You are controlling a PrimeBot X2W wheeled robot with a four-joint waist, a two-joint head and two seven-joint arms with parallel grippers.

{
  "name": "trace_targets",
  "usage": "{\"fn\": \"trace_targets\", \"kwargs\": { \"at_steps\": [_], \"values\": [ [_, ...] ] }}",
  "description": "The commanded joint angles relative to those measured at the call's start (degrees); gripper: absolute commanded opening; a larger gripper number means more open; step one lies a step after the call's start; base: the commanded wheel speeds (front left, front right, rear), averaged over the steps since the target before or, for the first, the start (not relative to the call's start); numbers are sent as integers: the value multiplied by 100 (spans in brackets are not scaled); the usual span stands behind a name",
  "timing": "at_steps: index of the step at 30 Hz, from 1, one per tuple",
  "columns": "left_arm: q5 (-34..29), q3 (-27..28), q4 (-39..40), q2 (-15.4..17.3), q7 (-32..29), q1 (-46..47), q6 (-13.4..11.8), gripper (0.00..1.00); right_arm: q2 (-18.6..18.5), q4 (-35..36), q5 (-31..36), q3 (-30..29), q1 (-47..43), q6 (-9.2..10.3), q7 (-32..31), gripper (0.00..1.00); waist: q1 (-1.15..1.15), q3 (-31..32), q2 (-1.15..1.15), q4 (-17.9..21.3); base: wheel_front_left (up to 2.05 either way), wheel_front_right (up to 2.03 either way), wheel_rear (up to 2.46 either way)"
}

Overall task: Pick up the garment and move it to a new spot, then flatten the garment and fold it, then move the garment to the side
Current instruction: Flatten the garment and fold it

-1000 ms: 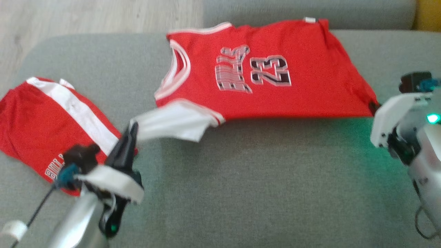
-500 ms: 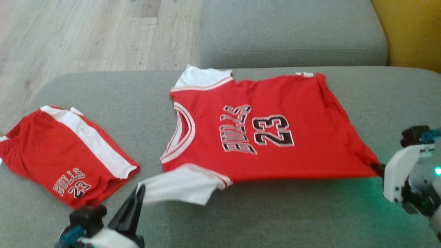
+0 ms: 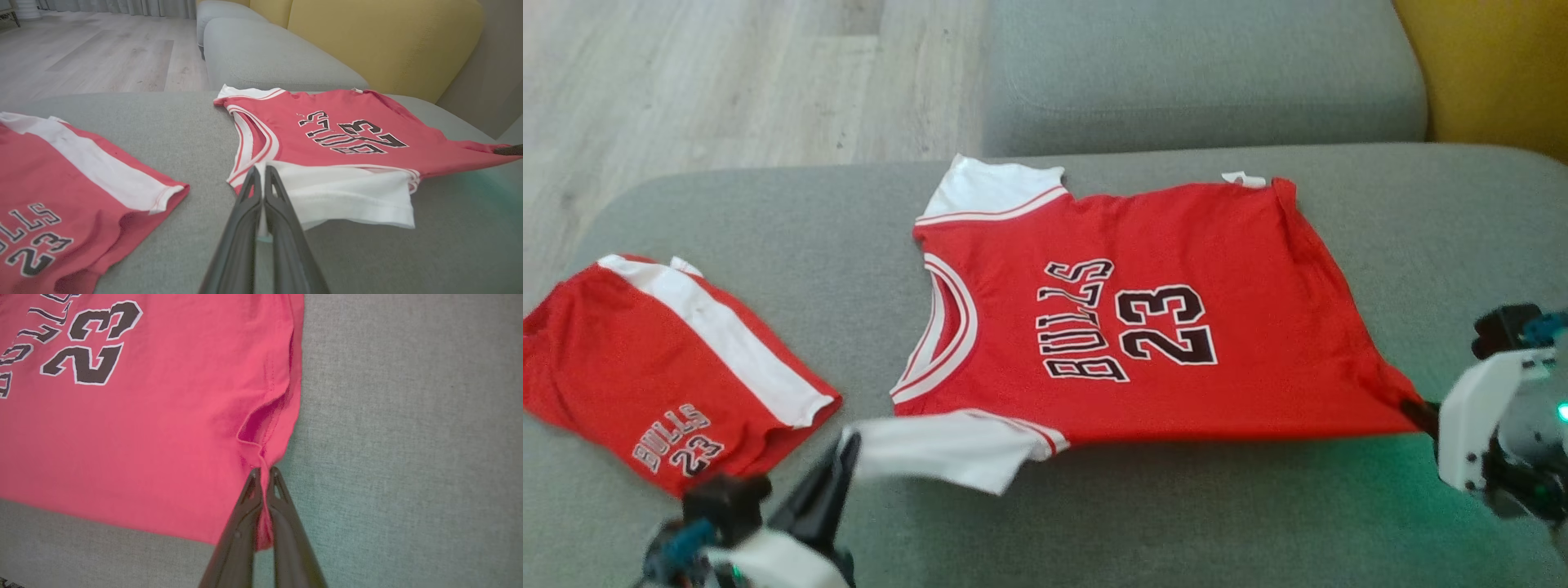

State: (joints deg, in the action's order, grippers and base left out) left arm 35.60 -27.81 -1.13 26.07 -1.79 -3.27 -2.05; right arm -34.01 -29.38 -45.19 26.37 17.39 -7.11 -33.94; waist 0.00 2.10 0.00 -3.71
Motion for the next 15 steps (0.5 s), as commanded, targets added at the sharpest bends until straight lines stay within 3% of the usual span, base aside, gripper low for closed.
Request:
{"fn": "trace_targets", "kwargs": {
  "at_steps": [1, 15],
  "values": [
    [-59, 254, 110, 177, -3, 535, 1, 0, -102, 170, 103, -81, 298, -37, -36, 0, 0, -82, 0, 43, 0, 0, 0],
    [-394, 53, -1018, 263, -422, 2534, 581, 0, 492, -147, 1022, -535, 1478, -37, -373, 0, 0, -1123, 0, 206, 0, 0, 0]
  ]
}}
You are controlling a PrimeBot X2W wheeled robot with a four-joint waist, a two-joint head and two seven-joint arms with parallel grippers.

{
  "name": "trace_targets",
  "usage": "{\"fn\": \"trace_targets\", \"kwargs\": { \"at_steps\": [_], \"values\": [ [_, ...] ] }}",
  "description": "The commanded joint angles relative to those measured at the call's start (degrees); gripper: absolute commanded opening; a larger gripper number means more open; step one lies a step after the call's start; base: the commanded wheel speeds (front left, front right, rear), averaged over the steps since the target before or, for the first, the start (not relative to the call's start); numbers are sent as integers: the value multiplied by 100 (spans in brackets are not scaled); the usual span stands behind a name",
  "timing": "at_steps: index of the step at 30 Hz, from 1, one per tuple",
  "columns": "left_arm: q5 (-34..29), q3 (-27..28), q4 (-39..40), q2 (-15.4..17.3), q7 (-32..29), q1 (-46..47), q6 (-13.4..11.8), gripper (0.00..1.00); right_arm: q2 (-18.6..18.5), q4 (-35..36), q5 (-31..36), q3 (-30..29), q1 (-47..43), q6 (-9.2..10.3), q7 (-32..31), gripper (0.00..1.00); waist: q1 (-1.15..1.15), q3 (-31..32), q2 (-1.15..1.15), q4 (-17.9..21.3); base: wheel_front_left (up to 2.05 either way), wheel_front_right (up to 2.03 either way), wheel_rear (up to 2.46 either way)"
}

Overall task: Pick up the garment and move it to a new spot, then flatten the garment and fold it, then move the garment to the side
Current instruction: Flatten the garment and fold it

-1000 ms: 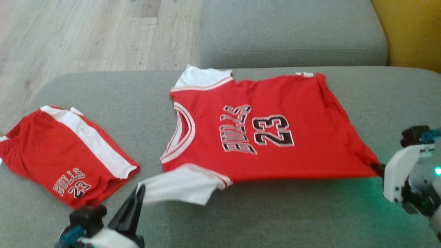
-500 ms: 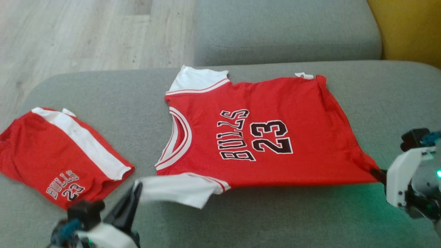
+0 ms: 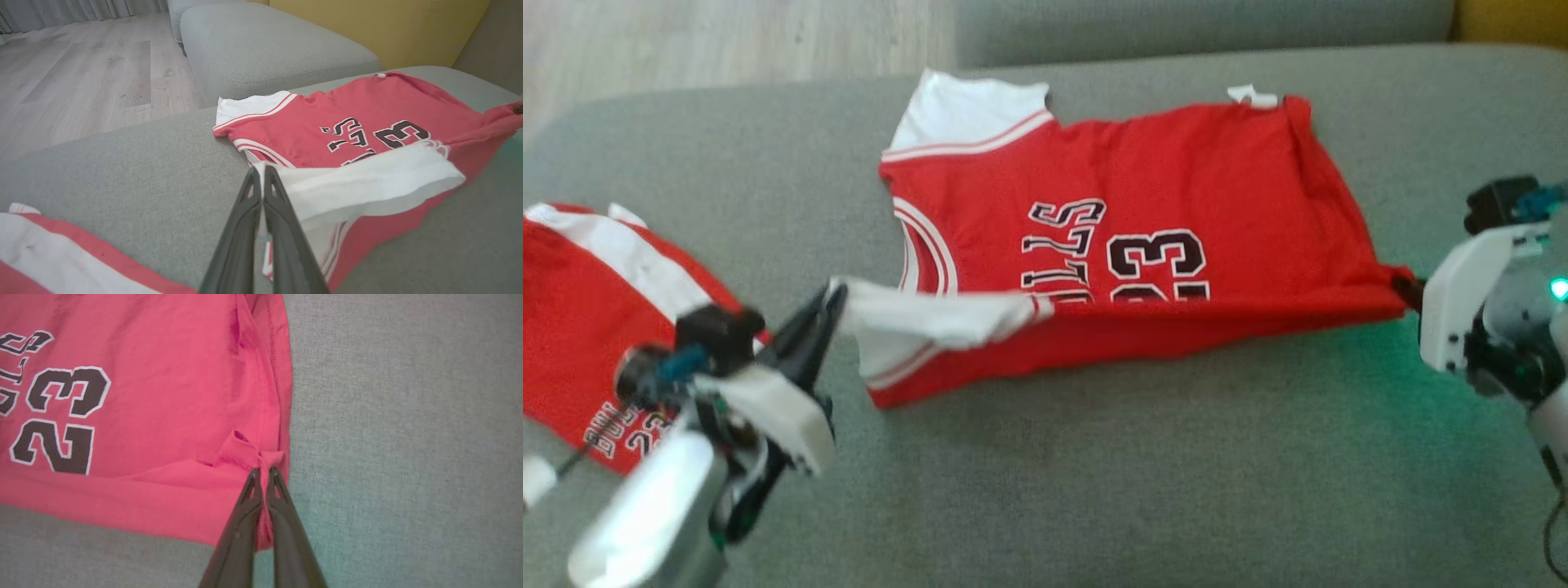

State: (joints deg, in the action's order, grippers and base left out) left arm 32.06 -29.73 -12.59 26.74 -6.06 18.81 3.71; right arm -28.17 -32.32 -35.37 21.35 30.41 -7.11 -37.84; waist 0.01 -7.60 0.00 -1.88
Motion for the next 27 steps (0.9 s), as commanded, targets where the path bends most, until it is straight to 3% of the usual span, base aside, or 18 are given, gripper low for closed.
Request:
{"fn": "trace_targets", "kwargs": {
  "at_steps": [1, 8, 19, 20, 21, 23, 24, 25, 27],
  "values": [
    [-58, 214, 5, 180, -13, 482, 51, 0, -59, 97, 92, -44, 259, -37, 25, 0, -1, -221, 0, 24, 0, 0, 0],
    [-121, -13, -909, 96, -84, 1465, 271, 0, 149, -270, 338, -140, 816, -37, 168, 0, -1, -591, 0, 50, 0, 0, 0],
    [-163, -469, -1956, -27, 27, 2138, 361, 0, 381, -780, 450, 58, 1321, -37, 399, 0, -1, -743, 0, 33, 0, 0, 0],
    [-153, -502, -2021, -40, 48, 2161, 364, 0, 372, -796, 474, 93, 1348, -37, 480, 36, -1, -743, 0, 20, 0, 0, 0],
    [-141, -536, -2081, -59, 66, 2187, 366, 0, 364, -836, 480, 98, 1368, -37, 558, 100, -1, -741, 0, 0, 0, 0, 0],
    [-104, -573, -2192, -109, 129, 2237, 369, 0, 374, -939, 475, 92, 1403, -37, 676, 100, -1, -727, 0, -34, 0, 0, 0],
    [-94, -580, -2237, -139, 185, 2265, 369, 72, 377, -976, 478, 86, 1427, -37, 754, 100, -1, -720, 0, -48, 0, 0, 0],
    [-79, -568, -2286, -180, 254, 2296, 368, 100, 381, -1015, 485, 69, 1451, -37, 855, 100, -1, -707, 0, -61, 0, 0, 0],
    [-57, -551, -2379, -258, 416, 2354, 368, 100, 395, -1078, 507, 2, 1500, -37, 1163, 100, -1, -663, 0, -86, 0, 0, 0]
  ]
}}
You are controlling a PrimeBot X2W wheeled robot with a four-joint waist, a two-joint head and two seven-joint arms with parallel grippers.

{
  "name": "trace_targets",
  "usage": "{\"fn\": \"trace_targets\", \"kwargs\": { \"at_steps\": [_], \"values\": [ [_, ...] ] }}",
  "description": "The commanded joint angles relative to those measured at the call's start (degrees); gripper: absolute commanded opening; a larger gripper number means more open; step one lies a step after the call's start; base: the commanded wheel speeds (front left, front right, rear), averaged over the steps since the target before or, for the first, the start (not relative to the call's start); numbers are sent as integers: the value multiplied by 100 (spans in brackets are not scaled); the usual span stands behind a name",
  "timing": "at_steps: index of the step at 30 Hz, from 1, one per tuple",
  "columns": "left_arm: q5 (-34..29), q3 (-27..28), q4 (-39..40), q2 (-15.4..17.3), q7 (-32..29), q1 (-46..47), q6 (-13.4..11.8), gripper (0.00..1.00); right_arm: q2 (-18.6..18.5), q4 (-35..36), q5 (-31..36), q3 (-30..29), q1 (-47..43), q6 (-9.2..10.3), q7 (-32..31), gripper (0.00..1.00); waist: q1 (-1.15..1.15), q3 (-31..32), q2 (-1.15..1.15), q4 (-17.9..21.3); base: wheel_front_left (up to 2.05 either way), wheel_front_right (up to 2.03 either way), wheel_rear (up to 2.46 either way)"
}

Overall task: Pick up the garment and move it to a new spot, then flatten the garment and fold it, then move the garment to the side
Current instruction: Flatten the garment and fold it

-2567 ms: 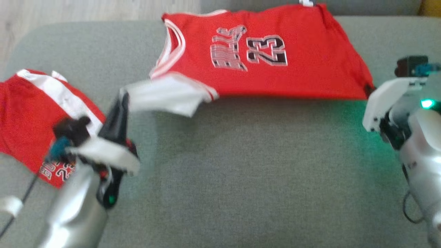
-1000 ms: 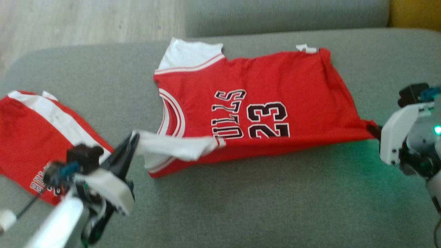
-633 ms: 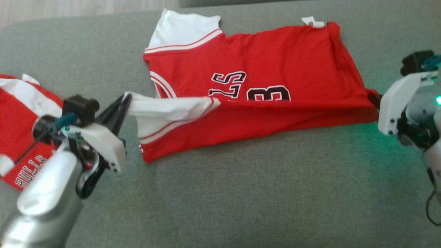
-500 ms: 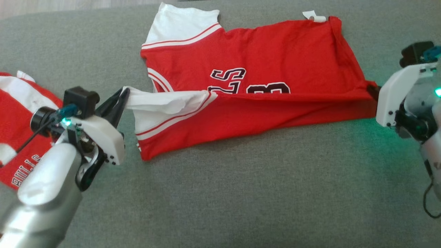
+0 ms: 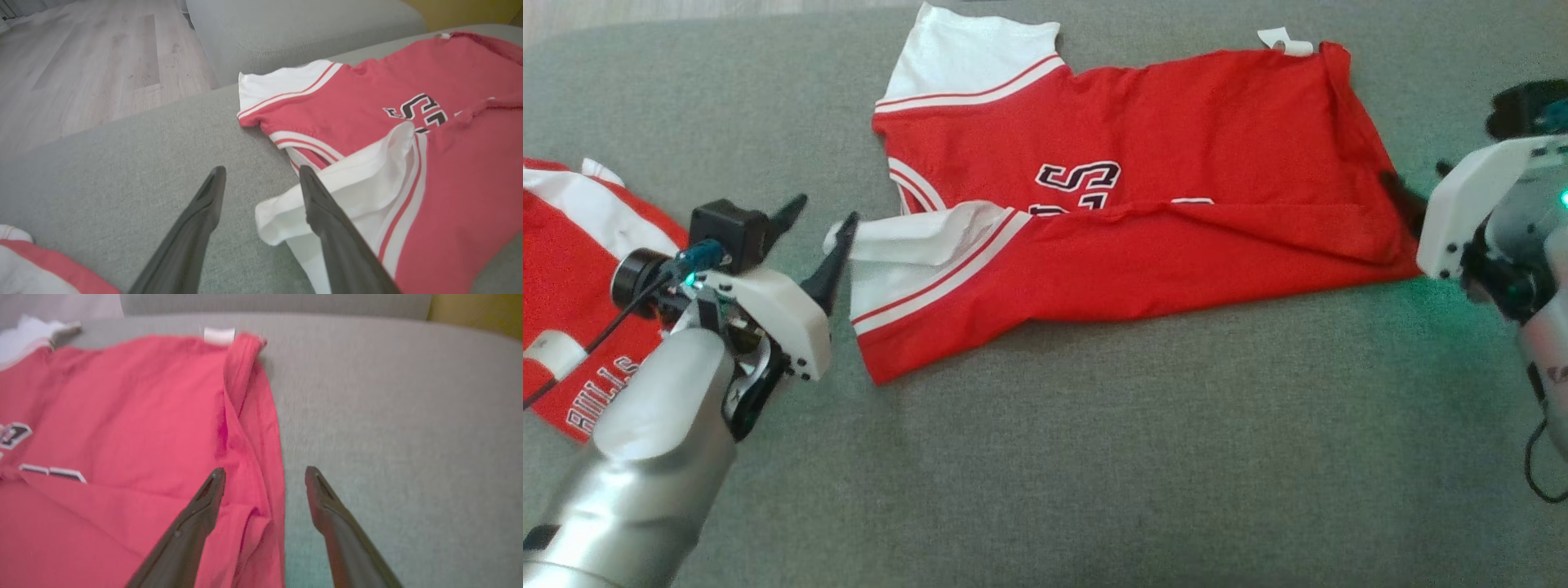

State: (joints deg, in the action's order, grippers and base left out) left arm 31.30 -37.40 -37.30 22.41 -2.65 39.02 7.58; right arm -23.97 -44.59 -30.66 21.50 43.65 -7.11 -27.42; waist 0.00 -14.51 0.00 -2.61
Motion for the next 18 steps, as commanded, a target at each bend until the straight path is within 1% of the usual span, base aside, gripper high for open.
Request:
{"fn": "trace_targets", "kwargs": {
  "at_steps": [1, 4, 7, 9, 13, 16, 18],
  "values": [
    [34, 245, 56, 134, 188, 358, -34, 100, -14, 134, 60, -57, 200, -37, 339, 100, 0, 59, 0, -25, 0, 0, 0],
    [97, 416, 8, 8, 664, 389, -185, 100, 73, 171, 102, -161, 204, -37, 1097, 100, 0, 187, 0, -40, 0, 0, 0],
    [281, 725, 107, -154, 1313, 298, -384, 100, 221, 310, 74, -249, 57, -37, 1878, 100, 0, 361, 0, -39, 0, 0, 0],
    [421, 970, 273, -271, 1589, 152, -537, 100, 306, 453, 94, -298, -122, -37, 2411, 100, 0, 488, 0, -40, 0, 0, 0],
    [474, 1400, 854, -490, 1754, -403, -858, 100, 537, 723, 166, -524, -666, -37, 3321, 100, 0, 744, 0, -46, 0, 0, 0],
    [267, 1702, 1522, -697, 1761, -984, -1032, 100, 702, 914, 400, -737, -1139, -37, 3817, 100, 0, 903, 0, -54, 0, 0, 0],
    [56, 1798, 1855, -817, 1763, -1413, -1089, 100, 845, 1043, 594, -919, -1450, -37, 3997, 100, 0, 1000, 0, -46, 0, 0, 0]
  ]
}}
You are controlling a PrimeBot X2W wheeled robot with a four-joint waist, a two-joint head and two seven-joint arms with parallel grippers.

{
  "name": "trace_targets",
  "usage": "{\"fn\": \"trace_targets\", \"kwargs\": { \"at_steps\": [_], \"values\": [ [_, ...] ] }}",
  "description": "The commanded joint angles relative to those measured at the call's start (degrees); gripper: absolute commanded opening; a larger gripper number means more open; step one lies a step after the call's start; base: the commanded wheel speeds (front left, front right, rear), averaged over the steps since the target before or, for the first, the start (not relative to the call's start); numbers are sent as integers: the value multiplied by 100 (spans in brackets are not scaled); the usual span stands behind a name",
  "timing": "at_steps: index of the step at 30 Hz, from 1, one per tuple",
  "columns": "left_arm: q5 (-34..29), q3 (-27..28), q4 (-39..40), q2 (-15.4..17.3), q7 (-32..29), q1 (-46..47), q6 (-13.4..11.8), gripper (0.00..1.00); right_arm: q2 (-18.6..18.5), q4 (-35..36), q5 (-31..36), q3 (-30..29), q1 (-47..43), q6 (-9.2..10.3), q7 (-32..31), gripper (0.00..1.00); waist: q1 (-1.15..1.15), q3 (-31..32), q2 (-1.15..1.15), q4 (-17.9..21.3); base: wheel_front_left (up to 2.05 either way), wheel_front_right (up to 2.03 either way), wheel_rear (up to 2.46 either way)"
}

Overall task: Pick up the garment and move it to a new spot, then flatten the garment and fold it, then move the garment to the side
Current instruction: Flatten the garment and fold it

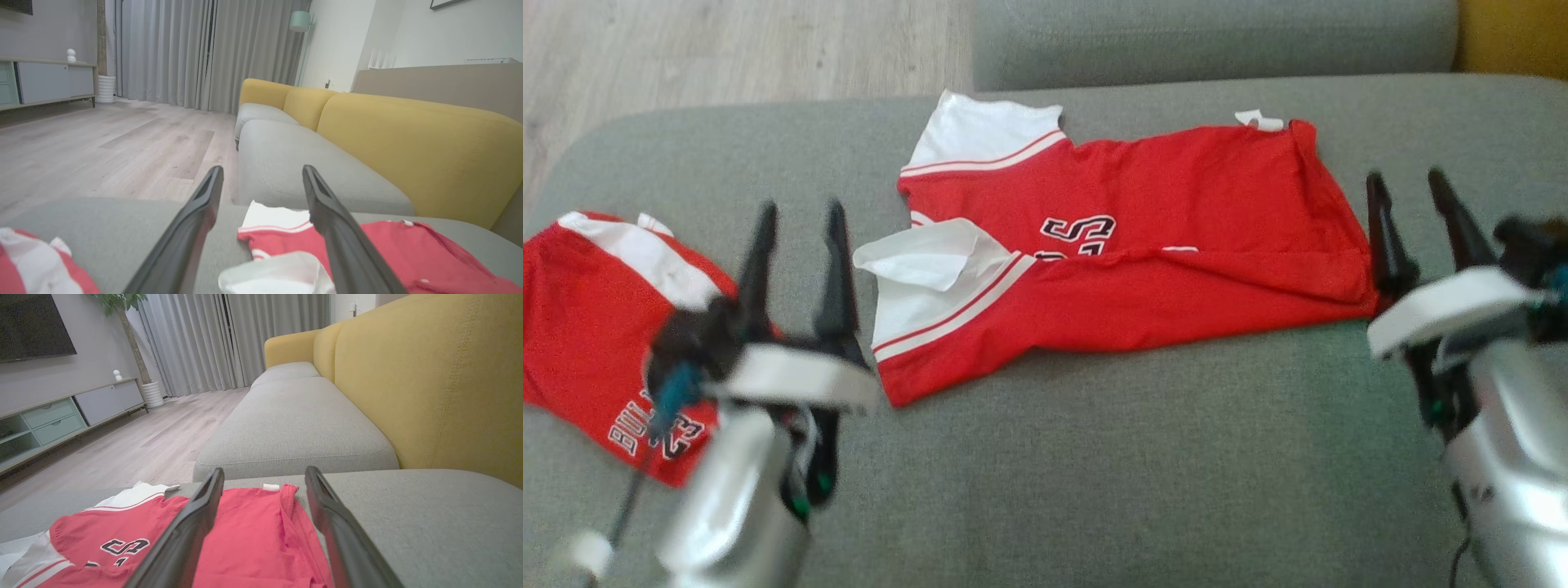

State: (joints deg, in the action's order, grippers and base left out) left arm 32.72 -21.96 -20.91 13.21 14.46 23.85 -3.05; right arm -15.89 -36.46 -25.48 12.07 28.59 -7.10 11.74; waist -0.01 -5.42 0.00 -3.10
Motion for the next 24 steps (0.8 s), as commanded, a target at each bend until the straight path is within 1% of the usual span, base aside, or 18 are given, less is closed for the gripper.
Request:
{"fn": "trace_targets", "kwargs": {
  "at_steps": [1, 4, 5, 6, 9, 11, 17, 19, 24],
  "values": [
    [-186, 290, 343, 44, 51, -96, -47, 100, 116, 301, 178, -51, -104, -39, 128, 100, 1, 134, 0, 7, 0, 0, 0],
    [-319, 396, 516, -165, 52, -648, -77, 100, 373, 485, 486, -365, -570, -39, 210, 100, 1, 260, 0, 36, 0, 0, 0],
    [-319, 396, 516, -165, 52, -648, -77, 100, 373, 485, 486, -365, -570, -39, 210, 100, 1, 260, 0, 36, 0, 0, 0],
    [-477, 411, 542, -233, 52, -925, -84, 100, 547, 599, 687, -553, -845, -39, 229, 100, 1, 305, 0, 64, 0, 0, 0],
    [-556, 430, 407, -375, 52, -1244, -89, 100, 781, 768, 926, -756, -1170, -39, 234, 100, 1, 348, 0, 122, 0, 0, 0],
    [-588, 423, 271, -431, 53, -1338, -79, 100, 869, 890, 1056, -826, -1298, -39, 208, 100, 1, 344, 0, 169, 0, 0, 0],
    [-633, 368, -196, -451, -42, -1228, -93, 100, 991, 1221, 1244, -953, -1354, -39, 29, 100, 1, 247, 0, 323, 0, 0, 0],
    [-624, 344, -414, -444, -233, -1098, -115, 100, 1021, 1360, 1282, -976, -1328, -39, -45, 100, 1, 174, 0, 385, 0, 0, 0],
    [-714, 269, -1065, -390, -833, -729, -345, 100, 1073, 1636, 1323, -941, -1281, -39, -173, 100, 1, -34, 0, 506, 0, 0, 0]
  ]
}}
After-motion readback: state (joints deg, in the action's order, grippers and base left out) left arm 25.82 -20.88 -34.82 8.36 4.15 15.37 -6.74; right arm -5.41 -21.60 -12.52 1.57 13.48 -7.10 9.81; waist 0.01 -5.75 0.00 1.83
